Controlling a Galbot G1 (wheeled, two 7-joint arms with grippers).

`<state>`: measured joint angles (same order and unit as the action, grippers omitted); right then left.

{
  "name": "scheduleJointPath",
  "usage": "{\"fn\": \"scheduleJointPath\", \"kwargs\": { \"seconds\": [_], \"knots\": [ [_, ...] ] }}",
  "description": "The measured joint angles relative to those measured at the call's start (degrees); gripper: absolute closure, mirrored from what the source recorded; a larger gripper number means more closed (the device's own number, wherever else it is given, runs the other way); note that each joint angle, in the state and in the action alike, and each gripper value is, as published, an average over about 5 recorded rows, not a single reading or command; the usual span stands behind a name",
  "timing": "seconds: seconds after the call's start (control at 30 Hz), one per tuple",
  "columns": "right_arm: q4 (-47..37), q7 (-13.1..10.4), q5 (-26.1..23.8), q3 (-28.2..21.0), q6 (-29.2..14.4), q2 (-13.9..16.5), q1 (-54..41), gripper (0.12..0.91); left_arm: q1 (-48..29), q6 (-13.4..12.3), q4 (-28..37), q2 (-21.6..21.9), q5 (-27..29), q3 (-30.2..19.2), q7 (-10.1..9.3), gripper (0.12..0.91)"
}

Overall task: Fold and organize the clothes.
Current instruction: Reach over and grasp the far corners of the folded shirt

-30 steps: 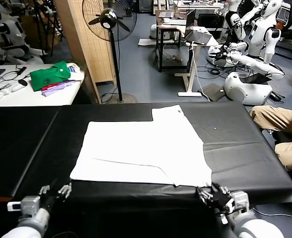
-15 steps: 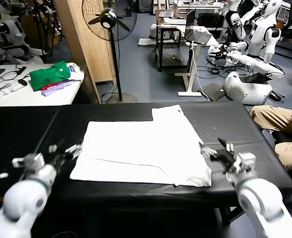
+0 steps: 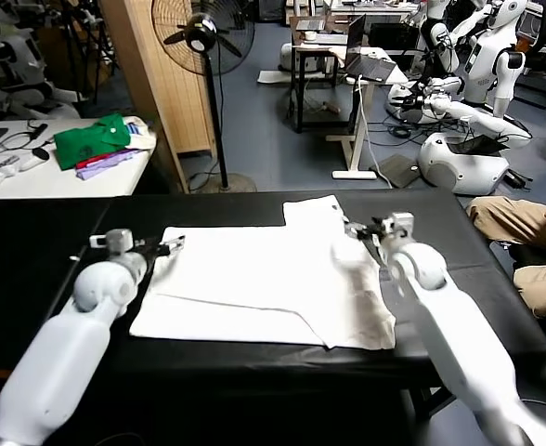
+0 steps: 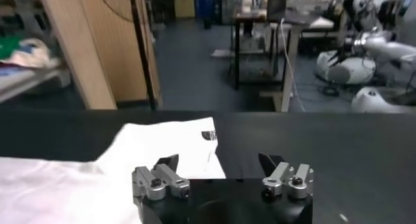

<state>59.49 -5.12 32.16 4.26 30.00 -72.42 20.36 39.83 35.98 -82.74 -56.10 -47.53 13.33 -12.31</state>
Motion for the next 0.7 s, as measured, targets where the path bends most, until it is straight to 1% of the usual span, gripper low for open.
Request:
{"fn": "scheduleJointPath", "kwargs": {
  "seconds": [0.13, 0.3, 0.37, 0.57, 0.6, 0.7],
  "knots": [
    [-6.5, -0.1, -1.6, 0.0, 0.7, -3.1, -3.3, 0.227, -3.2, 0.2, 4.8, -0.5, 0.8, -1.5, 1.80, 0.232],
    [-11.9, 0.3, -2.8, 0.9, 1.2, -5.3, -5.7, 0.227, -6.1, 0.9, 9.1, -0.7, 1.6, -2.6, 4.85, 0.232],
    [-13.2, 0.5, -3.2, 1.3, 1.2, -5.7, -6.2, 0.227, -6.9, 0.9, 10.3, -0.9, 1.8, -2.9, 5.37, 0.232],
    [-15.0, 1.1, -3.8, 2.3, 1.3, -6.4, -6.8, 0.241, -8.3, 0.7, 12.5, -1.4, 1.7, -3.0, 5.94, 0.232],
    [-15.1, 1.2, -3.9, 2.5, 1.4, -6.6, -6.7, 0.261, -8.4, 0.5, 12.7, -1.5, 1.6, -3.0, 6.22, 0.232],
    [-15.2, 1.2, -3.9, 3.3, 1.7, -7.0, -6.5, 0.380, -8.7, -0.1, 13.3, -1.7, 1.5, -3.0, 7.07, 0.235]
  ]
}}
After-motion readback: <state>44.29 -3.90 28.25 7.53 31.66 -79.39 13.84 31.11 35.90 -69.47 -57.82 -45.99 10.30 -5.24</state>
